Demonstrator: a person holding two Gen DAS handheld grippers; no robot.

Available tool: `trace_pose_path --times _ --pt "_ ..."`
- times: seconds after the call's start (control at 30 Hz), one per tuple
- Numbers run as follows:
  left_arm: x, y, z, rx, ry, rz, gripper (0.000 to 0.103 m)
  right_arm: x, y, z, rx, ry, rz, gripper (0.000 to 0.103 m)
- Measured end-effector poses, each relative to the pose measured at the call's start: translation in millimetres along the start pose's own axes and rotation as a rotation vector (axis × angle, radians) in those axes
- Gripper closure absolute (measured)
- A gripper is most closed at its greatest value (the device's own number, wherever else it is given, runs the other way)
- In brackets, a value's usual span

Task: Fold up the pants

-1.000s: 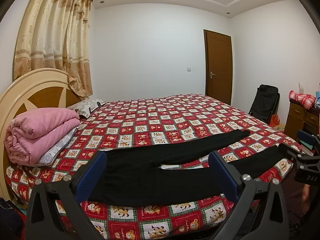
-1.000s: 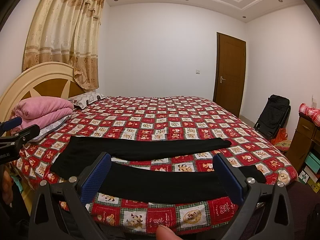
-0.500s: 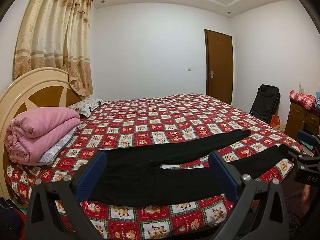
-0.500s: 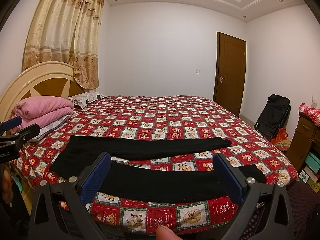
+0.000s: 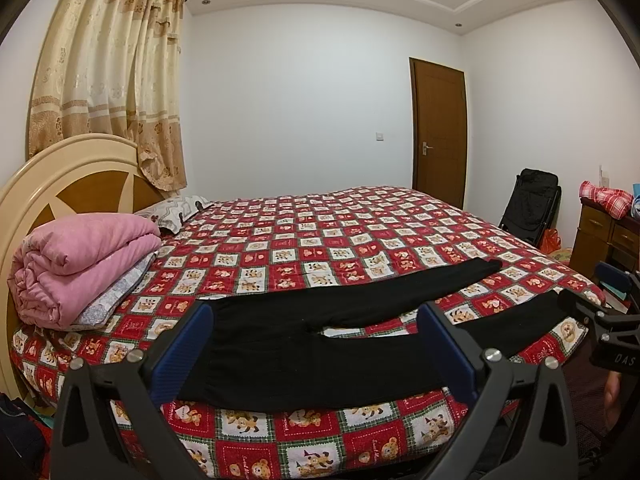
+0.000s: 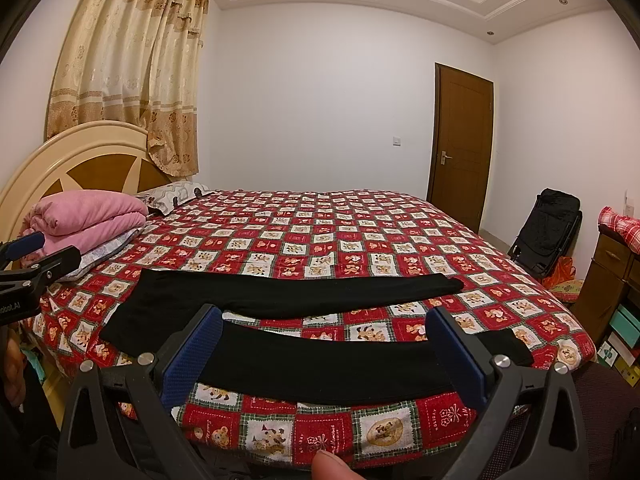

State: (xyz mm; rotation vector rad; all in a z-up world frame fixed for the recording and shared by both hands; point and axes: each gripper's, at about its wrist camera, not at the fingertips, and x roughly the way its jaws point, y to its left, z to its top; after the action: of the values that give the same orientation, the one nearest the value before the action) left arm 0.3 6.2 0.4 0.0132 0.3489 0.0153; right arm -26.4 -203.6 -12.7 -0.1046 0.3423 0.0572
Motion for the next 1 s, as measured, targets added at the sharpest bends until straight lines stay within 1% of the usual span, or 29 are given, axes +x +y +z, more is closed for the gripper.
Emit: trace_pose_path --times 0.67,1.0 --pt "-0.4 2.8 -0.1 -0.001 0.005 0.003 0.000 -1.5 0.1 -0.3 -0.002 0.002 -0.002 0.001" --pt "-0.2 6.5 -2.8 -0.001 0.010 0.002 0.000 2.0 -0.3 -9.9 -0.003 0.013 -0.002 0.001"
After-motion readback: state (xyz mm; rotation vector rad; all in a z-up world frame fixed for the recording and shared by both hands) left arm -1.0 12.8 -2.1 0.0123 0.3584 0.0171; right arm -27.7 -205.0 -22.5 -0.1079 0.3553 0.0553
